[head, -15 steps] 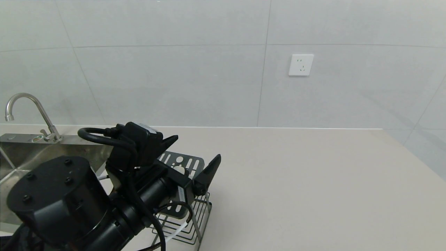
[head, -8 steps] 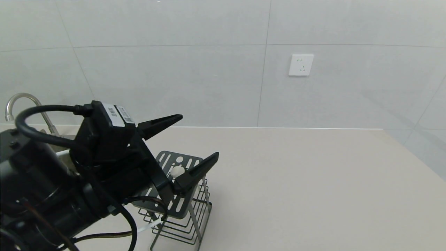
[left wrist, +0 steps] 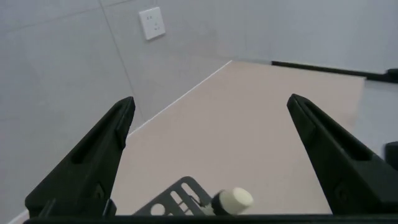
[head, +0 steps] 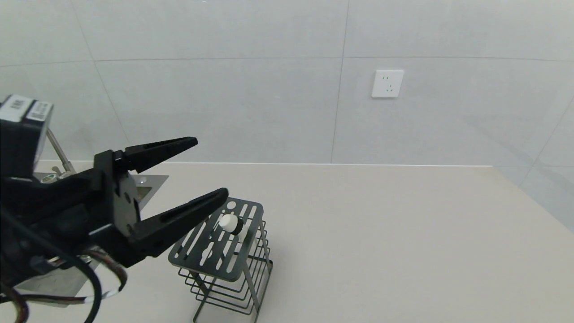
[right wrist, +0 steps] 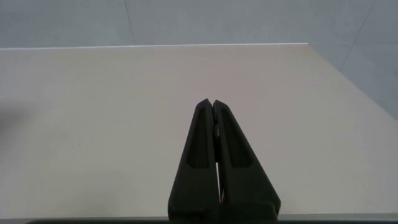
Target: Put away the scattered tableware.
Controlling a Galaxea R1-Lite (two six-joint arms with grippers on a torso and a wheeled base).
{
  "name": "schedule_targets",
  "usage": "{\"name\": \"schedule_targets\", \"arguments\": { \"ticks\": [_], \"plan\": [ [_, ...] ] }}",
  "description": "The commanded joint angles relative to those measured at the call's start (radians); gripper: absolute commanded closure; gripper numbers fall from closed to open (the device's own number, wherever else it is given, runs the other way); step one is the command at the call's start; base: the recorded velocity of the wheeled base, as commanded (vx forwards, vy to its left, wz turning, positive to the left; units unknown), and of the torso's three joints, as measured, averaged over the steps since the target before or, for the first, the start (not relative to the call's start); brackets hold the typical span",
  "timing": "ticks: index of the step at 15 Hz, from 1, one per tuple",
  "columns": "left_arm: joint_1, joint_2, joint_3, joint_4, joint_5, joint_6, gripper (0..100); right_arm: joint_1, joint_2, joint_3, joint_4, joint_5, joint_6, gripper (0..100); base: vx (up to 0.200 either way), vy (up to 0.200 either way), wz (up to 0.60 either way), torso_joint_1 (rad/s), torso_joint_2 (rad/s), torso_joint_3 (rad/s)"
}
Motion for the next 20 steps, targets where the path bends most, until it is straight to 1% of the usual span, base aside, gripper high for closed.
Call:
{"name": "schedule_targets", "arguments": {
  "ticks": [1, 2, 3, 4, 5, 6, 7, 8, 9, 10, 11, 12, 13, 14, 15, 16, 17, 18, 19, 20],
  "plan": [
    [0.047, -0.101, 0.05, -0.001, -0.022, -0.027, 0, 0.0, 0.001, 0.0, 0.0, 0.0, 0.0, 100, 0.0, 0.0, 0.0, 0.0, 0.0, 0.0],
    [0.064, -0.174, 0.104, -0.001, -0.02, -0.039, 0, 0.0, 0.001, 0.0, 0.0, 0.0, 0.0, 100, 0.0, 0.0, 0.0, 0.0, 0.0, 0.0],
    [0.083, -0.239, 0.137, 0.007, -0.014, -0.038, 0, 0.0, 0.001, 0.0, 0.0, 0.0, 0.0, 100, 0.0, 0.0, 0.0, 0.0, 0.0, 0.0],
    [0.126, -0.29, 0.154, 0.007, 0.001, -0.029, 0, 0.0, 0.001, 0.0, 0.0, 0.0, 0.0, 100, 0.0, 0.0, 0.0, 0.0, 0.0, 0.0],
    [0.145, -0.305, 0.16, 0.005, 0.006, -0.026, 0, 0.0, 0.001, 0.0, 0.0, 0.0, 0.0, 100, 0.0, 0.0, 0.0, 0.0, 0.0, 0.0],
    [0.216, -0.368, 0.179, -0.001, 0.009, -0.015, 0, 0.0, 0.001, 0.0, 0.0, 0.0, 0.0, 100, 0.0, 0.0, 0.0, 0.0, 0.0, 0.0],
    [0.297, -0.471, 0.19, 0.013, 0.012, -0.023, 0, 0.0, 0.001, 0.0, 0.0, 0.0, 0.0, 100, 0.0, 0.0, 0.0, 0.0, 0.0, 0.0],
    [0.363, -0.54, 0.202, 0.018, 0.012, -0.035, 0, 0.0, 0.001, 0.0, 0.0, 0.0, 0.0, 100, 0.0, 0.0, 0.0, 0.0, 0.0, 0.0],
    [0.417, -0.607, 0.234, 0.024, 0.012, -0.05, 0, 0.0, 0.001, 0.0, 0.0, 0.0, 0.0, 100, 0.0, 0.0, 0.0, 0.0, 0.0, 0.0],
    [0.452, -0.678, 0.283, 0.034, 0.007, -0.064, 0, 0.0, 0.001, 0.0, 0.0, 0.0, 0.0, 100, 0.0, 0.0, 0.0, 0.0, 0.0, 0.0],
    [0.472, -0.748, 0.341, 0.057, 0.004, -0.069, 0, 0.0, 0.001, 0.0, 0.0, 0.0, 0.0, 100, 0.0, 0.0, 0.0, 0.0, 0.0, 0.0],
    [0.475, -0.874, 0.43, 0.128, 0.003, -0.072, 0, 0.0, 0.001, 0.0, 0.0, 0.0, 0.0, 100, 0.0, 0.0, 0.0, 0.0, 0.0, 0.0],
    [0.471, -0.984, 0.435, 0.242, 0.003, -0.09, 0, 0.0, 0.001, 0.0, 0.0, 0.0, 0.0, 100, 0.0, 0.0, 0.0, 0.0, 0.0, 0.0],
    [0.472, -1.09, 0.415, 0.373, 0.003, -0.112, 0, 0.0, 0.001, 0.0, 0.0, 0.0, -0.002, 100, 0.0, 0.0, 0.0, 0.0, 0.0, 0.0],
    [0.475, -1.17, 0.418, 0.479, 0.003, -0.113, 0, 0.0, 0.001, 0.0, 0.0, 0.0, 0.0, 100, 0.0, 0.0, 0.0, 0.0, 0.0, 0.0],
    [0.495, -1.21, 0.435, 0.547, 0.012, -0.109, 0, 0.0, 0.001, 0.0, 0.0, 0.0, 0.0, 100, 0.0, 0.0, 0.0, 0.0, 0.0, 0.0],
    [0.507, -1.234, 0.437, 0.584, 0.029, -0.11, 0, 0.0, 0.001, 0.0, 0.0, 0.0, 0.0, 100, 0.0, 0.0, 0.0, 0.0, 0.0, 0.0],
    [0.507, -1.234, 0.437, 0.599, 0.05, -0.105, 0, 0.0, 0.001, 0.0, 0.0, 0.0, 0.0, 100, 0.0, 0.0, 0.0, 0.0, 0.0, 0.0],
    [0.507, -1.234, 0.438, 0.714, 0.208, -0.084, 0, 0.0, 0.001, 0.0, 0.0, 0.0, 0.0, 100, 0.0, 0.0, 0.0, 0.0, 0.0, 0.0],
    [0.507, -1.234, 0.438, 0.907, 0.345, -0.033, 0, 0.0, 0.001, 0.0, 0.0, 0.0, 0.0, 100, 0.0, 0.0, 0.0, 0.0, 0.0, 0.0]
  ]
}}
